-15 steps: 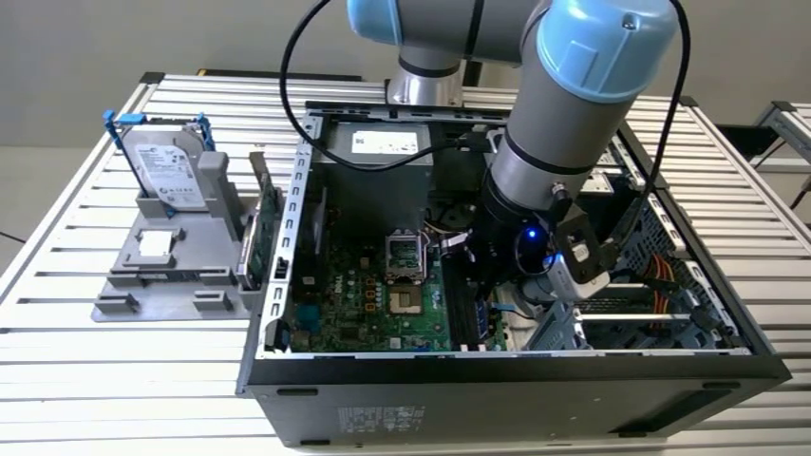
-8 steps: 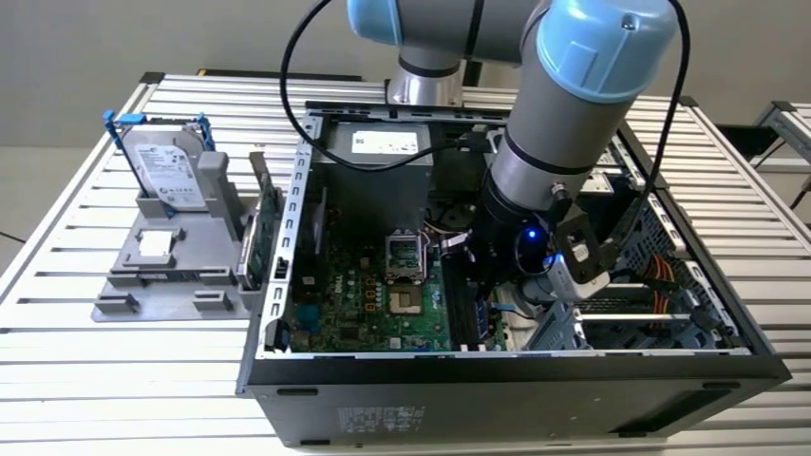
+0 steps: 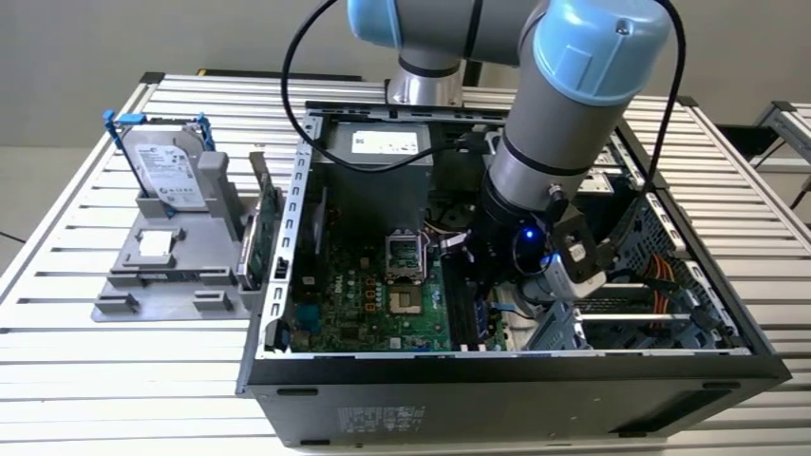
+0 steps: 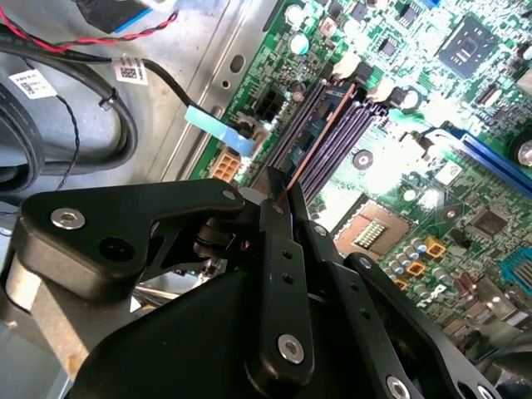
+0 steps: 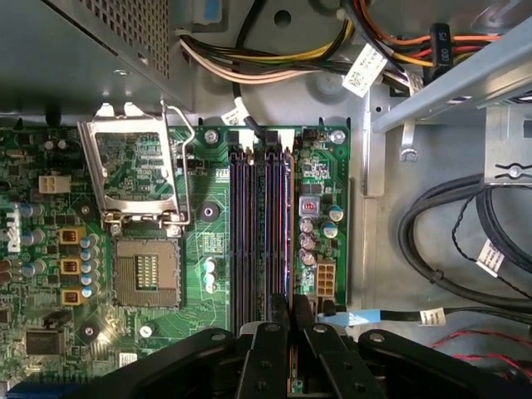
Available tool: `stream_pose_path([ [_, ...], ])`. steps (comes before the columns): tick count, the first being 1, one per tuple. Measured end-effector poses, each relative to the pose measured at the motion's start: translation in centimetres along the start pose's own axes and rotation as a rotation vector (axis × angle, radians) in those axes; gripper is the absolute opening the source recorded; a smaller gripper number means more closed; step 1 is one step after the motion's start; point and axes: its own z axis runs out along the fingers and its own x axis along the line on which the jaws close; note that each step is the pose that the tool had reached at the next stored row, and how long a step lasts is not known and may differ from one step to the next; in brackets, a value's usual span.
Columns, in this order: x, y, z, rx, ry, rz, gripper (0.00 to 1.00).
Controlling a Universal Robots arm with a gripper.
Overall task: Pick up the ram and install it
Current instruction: 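Insert the ram into the slot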
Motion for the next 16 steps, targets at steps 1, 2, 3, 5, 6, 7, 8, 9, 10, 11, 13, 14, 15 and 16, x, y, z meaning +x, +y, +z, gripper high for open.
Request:
stream_pose_path([
  [1,0.0,0.05,0.05,0.0008,0.0,0.0,0.0],
  [2,0.0,0.1,0.11,0.0019,0.0,0.0,0.0],
  [3,0.0,0.15,0.15,0.0033,-0.0001,0.0,0.0],
  [5,-0.01,0.16,0.24,0.0063,0.0,0.0,0.0],
  [6,-0.01,0.16,0.27,0.0075,-0.0001,0.001,0.0],
  [7,-0.01,0.16,0.29,0.0091,-0.0001,0.001,0.0],
  [8,-0.01,0.16,0.31,0.0105,-0.0001,0.001,0.0],
  [9,-0.01,0.16,0.33,0.0122,-0.0001,0.001,0.0],
  [10,-0.01,0.16,0.36,0.0141,-0.0001,0.001,0.0],
  [11,-0.01,0.17,0.39,0.0156,-0.0001,0.001,0.0],
  [13,-0.02,0.18,0.49,0.0183,-0.0001,0.001,0.0],
  [14,-0.02,0.19,0.55,0.0199,0.0,0.001,0.0],
  [15,-0.02,0.2,0.59,0.0213,0.0001,0.001,0.0],
  [16,-0.02,0.2,0.61,0.0225,0.0002,0.001,0.0],
])
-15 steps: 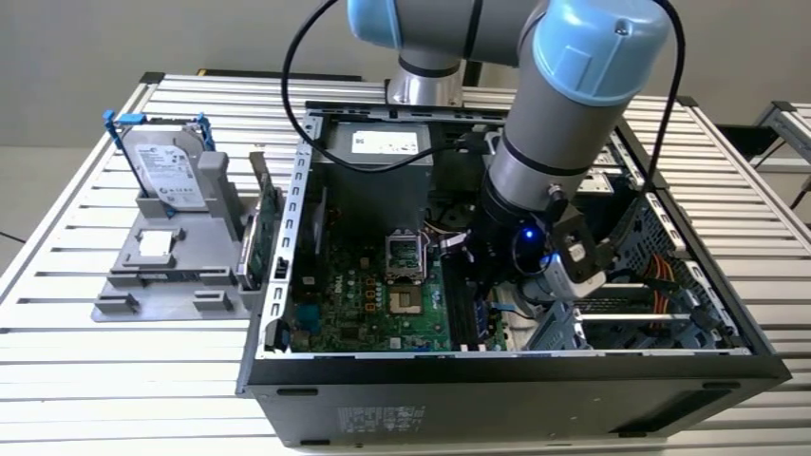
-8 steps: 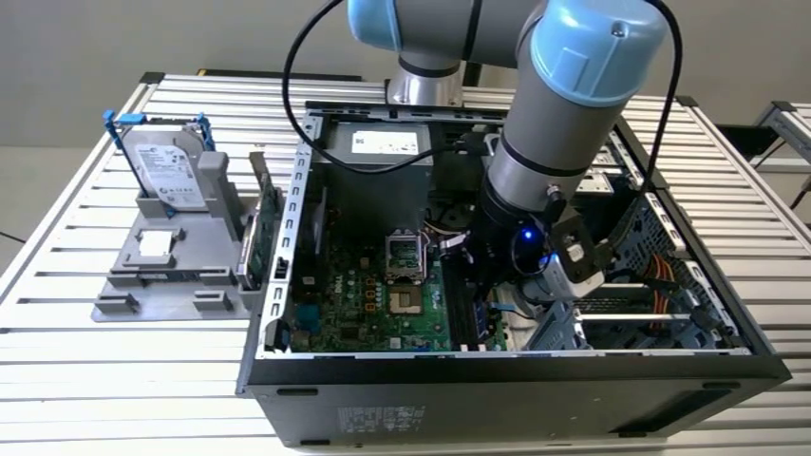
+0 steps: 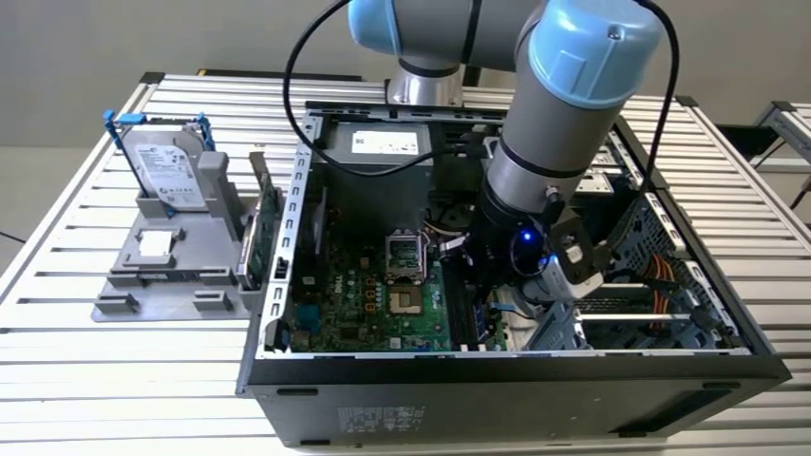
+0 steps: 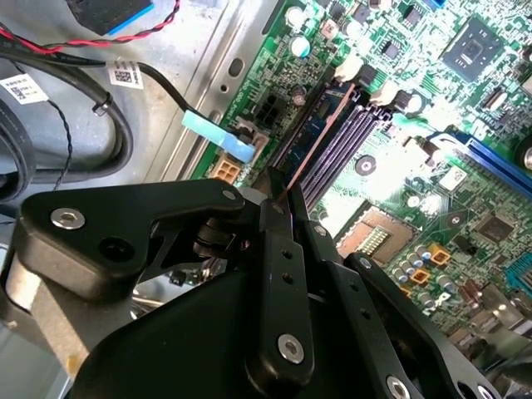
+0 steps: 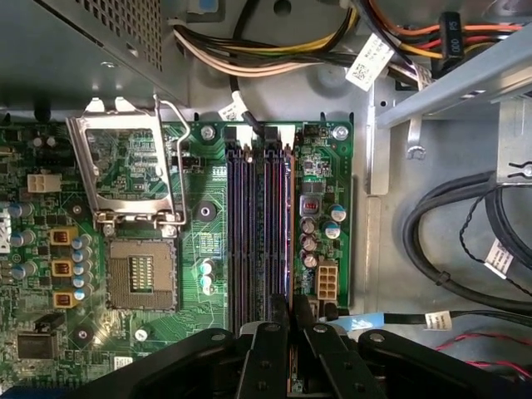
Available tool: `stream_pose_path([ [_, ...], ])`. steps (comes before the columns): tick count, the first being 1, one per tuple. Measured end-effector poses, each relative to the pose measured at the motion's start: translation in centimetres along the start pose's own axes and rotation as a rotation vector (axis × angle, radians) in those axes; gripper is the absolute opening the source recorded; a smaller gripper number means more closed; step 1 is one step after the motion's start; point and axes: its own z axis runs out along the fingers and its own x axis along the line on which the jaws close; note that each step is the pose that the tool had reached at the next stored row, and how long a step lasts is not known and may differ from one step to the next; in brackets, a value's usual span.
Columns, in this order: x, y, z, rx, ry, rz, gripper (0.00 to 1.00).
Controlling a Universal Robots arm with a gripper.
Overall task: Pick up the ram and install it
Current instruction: 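Insert the ram into the slot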
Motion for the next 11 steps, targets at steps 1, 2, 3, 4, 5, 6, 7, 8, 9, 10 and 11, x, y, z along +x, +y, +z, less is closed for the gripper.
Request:
stream_pose_path([
  [1,0.0,0.01,0.02,0.0013,0.0,0.0,0.0],
  [2,0.0,0.03,0.06,0.0028,0.0001,0.0,0.0],
  [3,0.0,0.06,0.1,0.0041,0.0001,0.0,0.0],
  [4,0.0,0.09,0.13,0.0049,0.0,0.0,0.0],
  [5,0.0,0.12,0.15,0.006,0.0,0.0,0.0],
  [6,0.0,0.16,0.16,0.0076,0.0,0.0,0.0],
  [7,0.0,0.21,0.18,0.009,0.0,0.0,0.0],
  [8,0.0,0.24,0.2,0.0097,-0.0001,0.0,0.0],
  [9,0.0,0.28,0.21,0.0103,-0.0001,0.0,0.0],
  [10,0.0,0.32,0.22,0.0106,-0.0001,0.0,0.0],
  [11,0.0,0.36,0.22,0.0116,-0.0001,0.0,0.0],
])
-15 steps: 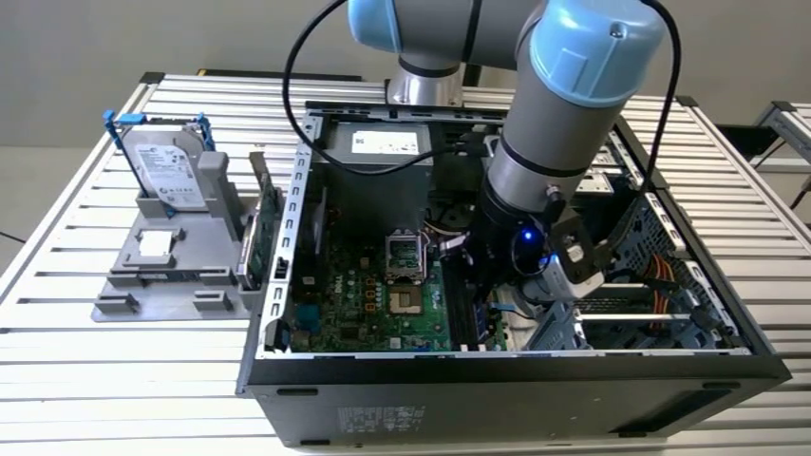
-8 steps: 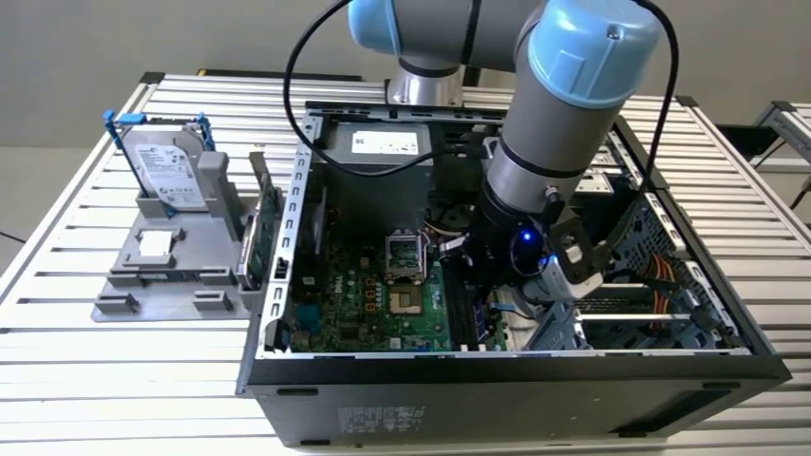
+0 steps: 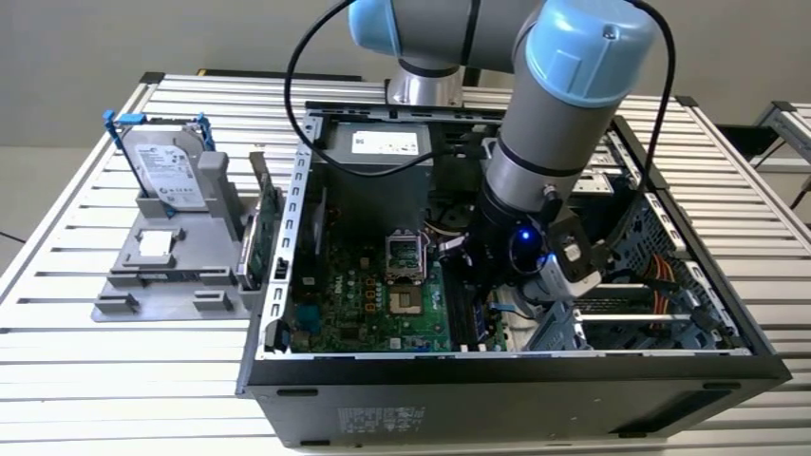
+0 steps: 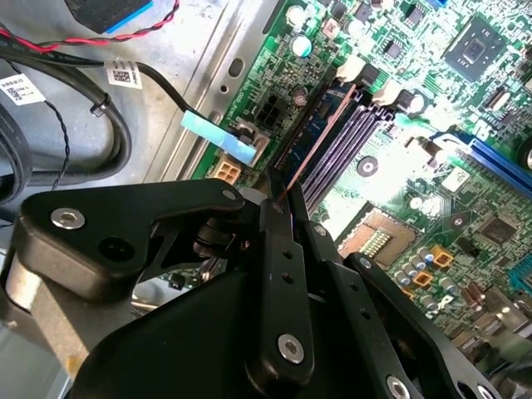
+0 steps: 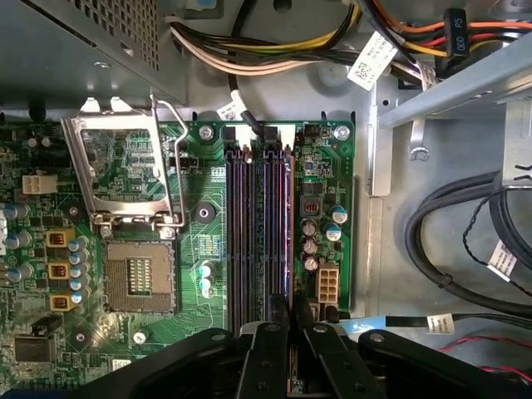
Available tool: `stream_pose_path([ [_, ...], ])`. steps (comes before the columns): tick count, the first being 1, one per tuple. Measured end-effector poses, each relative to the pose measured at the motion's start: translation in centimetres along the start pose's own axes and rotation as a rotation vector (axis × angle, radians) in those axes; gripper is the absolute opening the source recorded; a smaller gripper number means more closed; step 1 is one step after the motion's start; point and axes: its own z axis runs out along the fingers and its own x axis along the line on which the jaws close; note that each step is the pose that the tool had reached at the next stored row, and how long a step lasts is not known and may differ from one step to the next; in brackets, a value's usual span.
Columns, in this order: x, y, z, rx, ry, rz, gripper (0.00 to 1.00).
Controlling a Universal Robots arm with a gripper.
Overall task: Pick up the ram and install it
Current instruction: 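Insert the ram into the slot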
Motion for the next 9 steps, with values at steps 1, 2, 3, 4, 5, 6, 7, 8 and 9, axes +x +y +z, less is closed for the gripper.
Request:
stream_pose_path([
  [1,0.0,0.04,0.0,0.0006,0.0,0.0,0.0],
  [2,0.0,0.07,0.01,0.0009,0.0,0.0,0.0],
  [3,0.0,0.08,0.02,0.0012,0.0,0.0,0.0],
  [4,0.0,0.08,0.03,0.002,0.0,0.0,0.0],
  [5,0.0,0.09,0.03,0.0026,-0.0001,0.0,0.0],
  [6,0.0,0.09,0.03,0.0035,-0.0001,0.0,0.0],
  [7,0.0,0.1,0.05,0.0046,-0.0001,0.0,0.0],
  [8,-0.01,0.1,0.06,0.0058,-0.0001,0.0,0.0],
  [9,0.0,0.11,0.08,0.0074,-0.0001,0.0,0.0],
])
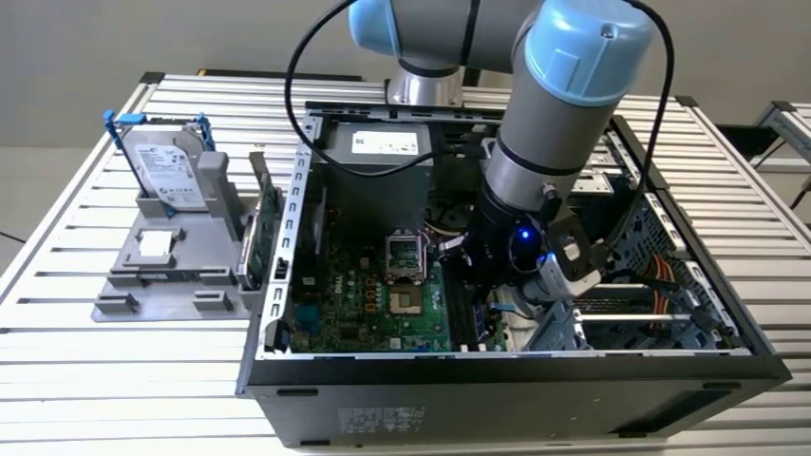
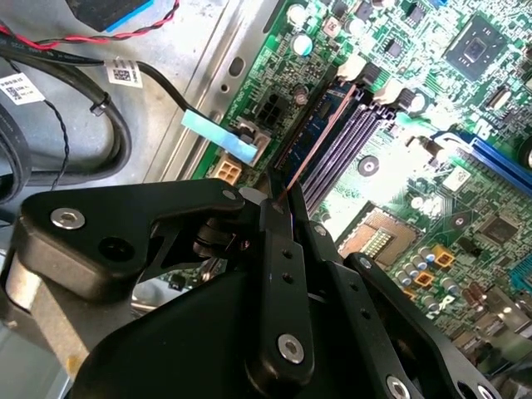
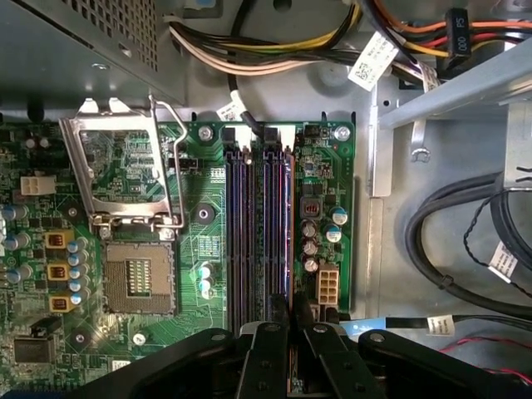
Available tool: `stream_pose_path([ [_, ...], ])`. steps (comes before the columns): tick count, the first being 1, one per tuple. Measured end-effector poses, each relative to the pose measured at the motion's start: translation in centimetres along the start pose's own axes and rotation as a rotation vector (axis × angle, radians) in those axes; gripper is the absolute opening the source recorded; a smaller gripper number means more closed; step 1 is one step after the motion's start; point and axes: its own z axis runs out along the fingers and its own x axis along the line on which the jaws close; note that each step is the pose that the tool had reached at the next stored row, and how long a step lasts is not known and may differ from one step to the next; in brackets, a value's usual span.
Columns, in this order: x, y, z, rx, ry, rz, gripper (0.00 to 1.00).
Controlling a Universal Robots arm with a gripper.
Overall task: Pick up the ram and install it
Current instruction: 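Insert the ram into the slot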
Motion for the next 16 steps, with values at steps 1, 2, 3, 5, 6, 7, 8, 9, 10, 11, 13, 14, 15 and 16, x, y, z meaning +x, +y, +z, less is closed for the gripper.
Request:
stream_pose_path([
  [1,0.0,0.0,0.02,0.002,0.0,0.0,0.0],
  [2,0.0,0.04,0.04,0.0035,0.0,0.0,0.0],
  [3,0.0,0.06,0.06,0.0042,0.0,0.0,0.0],
  [5,0.0,0.13,0.11,0.0054,0.0,0.0,0.0],
  [6,0.0,0.17,0.13,0.006,0.0,0.0,0.0],
  [7,0.0,0.21,0.16,0.0063,0.0,0.0,0.0],
  [8,0.0,0.24,0.18,0.0067,0.0,0.0,0.0],
  [9,0.0,0.28,0.2,0.0066,0.0,0.0,0.0],
  [10,0.0,0.29,0.22,0.006,0.0,0.0,0.0],
  [11,-0.01,0.3,0.22,0.0059,0.0,0.0,0.0],
  [13,0.0,0.3,0.22,0.0059,0.0001,0.0,0.0],
  [14,0.0,0.3,0.22,0.006,0.0002,0.0,0.0],
  [15,0.0,0.3,0.22,0.0059,0.0003,0.0,0.0],
  [16,0.0,0.3,0.22,0.0059,0.0003,0.0,0.0],
])
